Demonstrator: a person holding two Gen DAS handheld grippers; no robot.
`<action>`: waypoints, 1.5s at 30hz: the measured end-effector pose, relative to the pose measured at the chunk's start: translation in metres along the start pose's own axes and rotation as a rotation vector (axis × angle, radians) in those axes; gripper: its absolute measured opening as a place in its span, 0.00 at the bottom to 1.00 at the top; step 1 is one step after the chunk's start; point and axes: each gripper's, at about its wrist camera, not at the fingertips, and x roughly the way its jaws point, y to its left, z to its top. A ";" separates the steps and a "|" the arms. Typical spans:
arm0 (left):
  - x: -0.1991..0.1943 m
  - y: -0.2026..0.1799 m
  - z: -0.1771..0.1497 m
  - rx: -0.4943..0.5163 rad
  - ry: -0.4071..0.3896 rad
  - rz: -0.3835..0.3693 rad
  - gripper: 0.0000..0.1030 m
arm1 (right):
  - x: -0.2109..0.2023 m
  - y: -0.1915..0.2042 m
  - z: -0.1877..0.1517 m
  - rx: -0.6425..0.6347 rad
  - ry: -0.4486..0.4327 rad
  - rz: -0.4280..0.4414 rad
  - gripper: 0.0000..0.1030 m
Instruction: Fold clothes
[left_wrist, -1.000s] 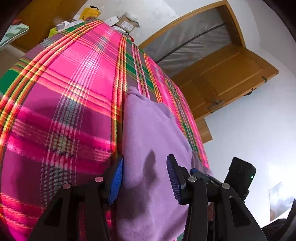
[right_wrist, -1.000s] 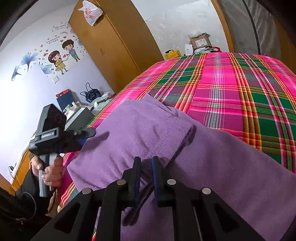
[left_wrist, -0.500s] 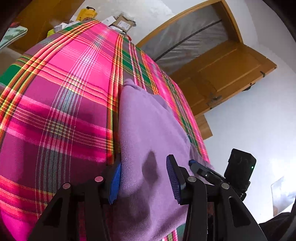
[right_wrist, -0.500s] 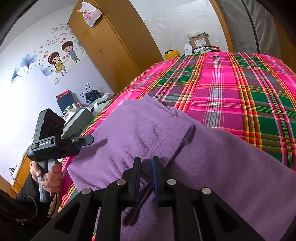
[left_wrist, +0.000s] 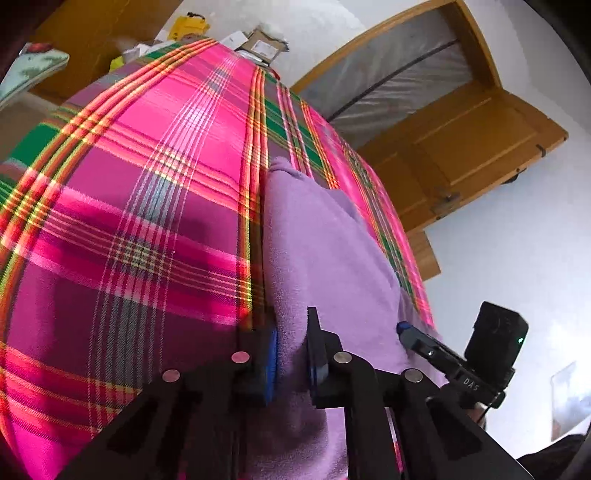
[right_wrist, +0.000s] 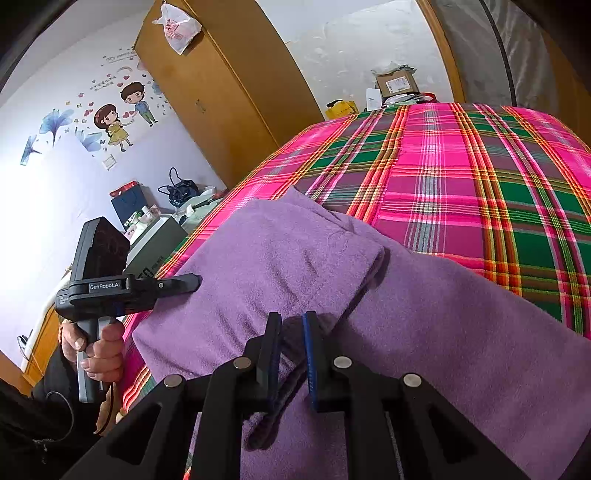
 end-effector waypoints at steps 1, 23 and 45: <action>-0.002 0.000 0.000 0.011 -0.004 0.007 0.11 | -0.001 0.000 0.000 0.001 -0.002 -0.005 0.11; -0.010 0.001 0.000 -0.013 0.035 -0.029 0.14 | 0.014 0.000 0.024 0.001 0.008 -0.083 0.12; -0.041 -0.036 0.013 0.111 -0.082 0.044 0.09 | 0.024 0.009 0.030 0.002 0.033 -0.101 0.12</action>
